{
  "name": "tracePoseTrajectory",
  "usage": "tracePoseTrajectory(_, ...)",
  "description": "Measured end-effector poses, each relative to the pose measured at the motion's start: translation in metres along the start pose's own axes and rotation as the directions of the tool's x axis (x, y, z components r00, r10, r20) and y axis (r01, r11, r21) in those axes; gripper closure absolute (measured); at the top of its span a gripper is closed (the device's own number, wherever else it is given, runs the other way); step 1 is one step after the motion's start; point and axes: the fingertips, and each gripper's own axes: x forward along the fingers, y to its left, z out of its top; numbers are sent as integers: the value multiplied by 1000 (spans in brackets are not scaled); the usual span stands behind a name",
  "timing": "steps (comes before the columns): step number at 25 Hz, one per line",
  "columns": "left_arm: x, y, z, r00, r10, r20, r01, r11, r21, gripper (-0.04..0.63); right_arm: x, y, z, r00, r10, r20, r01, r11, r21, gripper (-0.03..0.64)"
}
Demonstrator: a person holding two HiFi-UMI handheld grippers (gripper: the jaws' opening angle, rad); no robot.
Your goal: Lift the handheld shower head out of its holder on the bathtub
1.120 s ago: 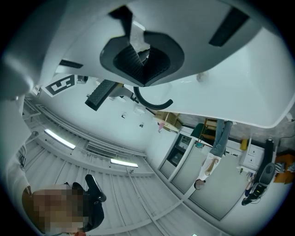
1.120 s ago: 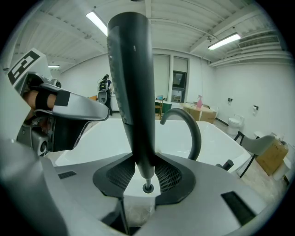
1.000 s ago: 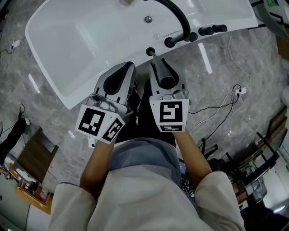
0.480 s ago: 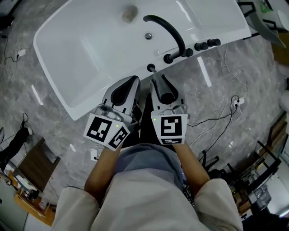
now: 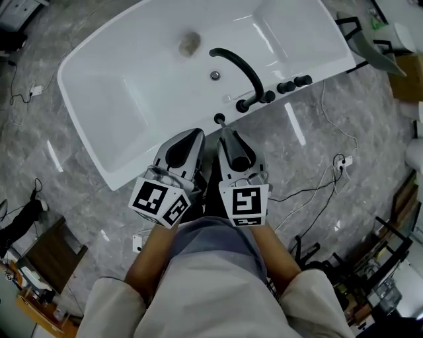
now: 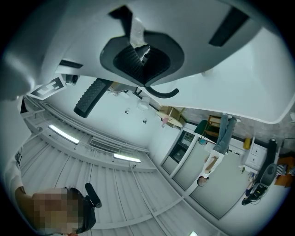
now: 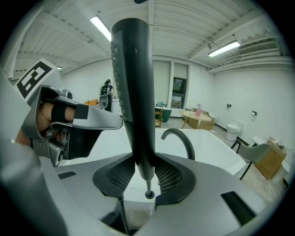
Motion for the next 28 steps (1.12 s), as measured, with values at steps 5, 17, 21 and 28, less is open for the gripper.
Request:
tracePoseTrajectory(5,-3,-1,5,1000,-5,4,5,1000,-1,591,-9,3,10,1000,-14,19,14,1000,8,472)
tracePoseTrajectory(17,-5,-24,37,995,-79,55,77,996,41,591,-41,0,42,994,-70,82,69,998,13,472)
tracePoseTrajectory(21,-6,-36,46,992,-102,69,97,993,73,591,-52,1,49,992,-79,104,79,997,6,472)
tracePoseTrajectory(28,-16,-48,57,989,-119,86,110,989,97,591,-68,5,58,987,-95,133,94,995,9,472)
